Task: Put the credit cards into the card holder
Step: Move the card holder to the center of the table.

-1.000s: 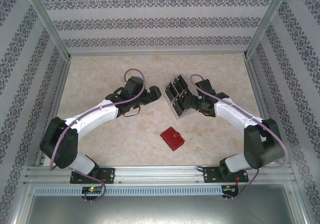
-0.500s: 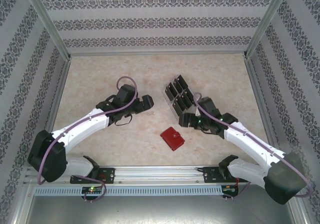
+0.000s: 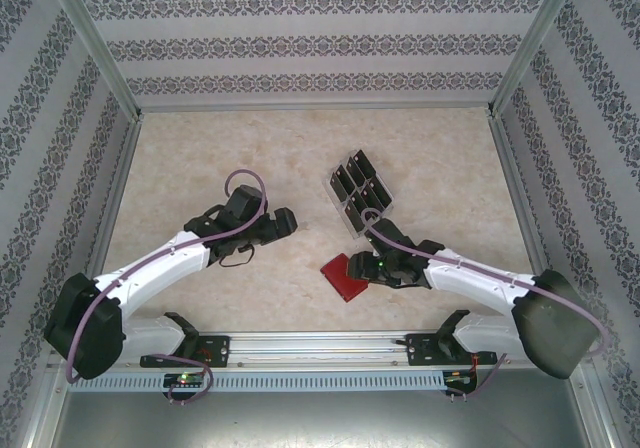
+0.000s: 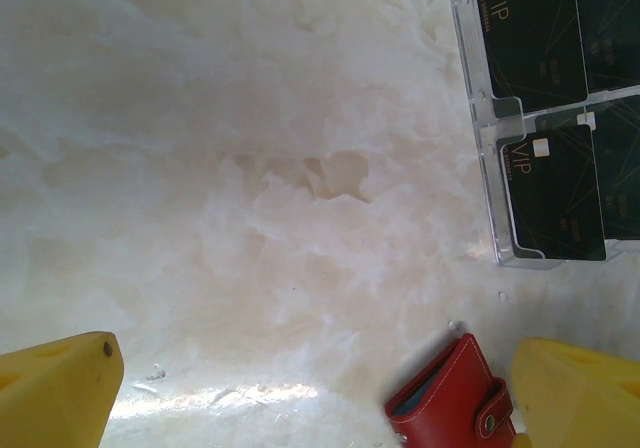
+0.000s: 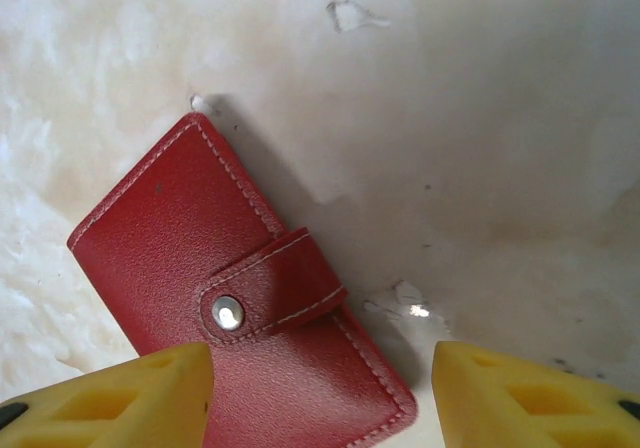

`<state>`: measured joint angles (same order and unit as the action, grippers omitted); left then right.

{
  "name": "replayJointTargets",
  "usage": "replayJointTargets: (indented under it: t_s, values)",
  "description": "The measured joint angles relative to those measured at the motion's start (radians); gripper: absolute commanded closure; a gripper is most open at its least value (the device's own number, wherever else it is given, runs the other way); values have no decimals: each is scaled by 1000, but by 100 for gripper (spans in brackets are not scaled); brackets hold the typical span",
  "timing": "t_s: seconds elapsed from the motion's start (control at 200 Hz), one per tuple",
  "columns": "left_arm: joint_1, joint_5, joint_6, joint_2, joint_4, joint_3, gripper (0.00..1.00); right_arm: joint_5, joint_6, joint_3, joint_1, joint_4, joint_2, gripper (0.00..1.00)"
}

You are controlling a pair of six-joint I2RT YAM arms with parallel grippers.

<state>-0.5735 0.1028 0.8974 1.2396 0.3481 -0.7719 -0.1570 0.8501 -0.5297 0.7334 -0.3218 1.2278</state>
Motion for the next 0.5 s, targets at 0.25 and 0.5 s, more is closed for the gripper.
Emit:
replayJointTargets:
  t_s: [0.25, 0.5]
  values:
    - [8, 25, 4, -5, -5, 30, 0, 10, 89, -39, 77, 56, 123, 65]
    - [20, 50, 15, -5, -26, 42, 0, 9, 128, -229, 127, 147, 336, 89]
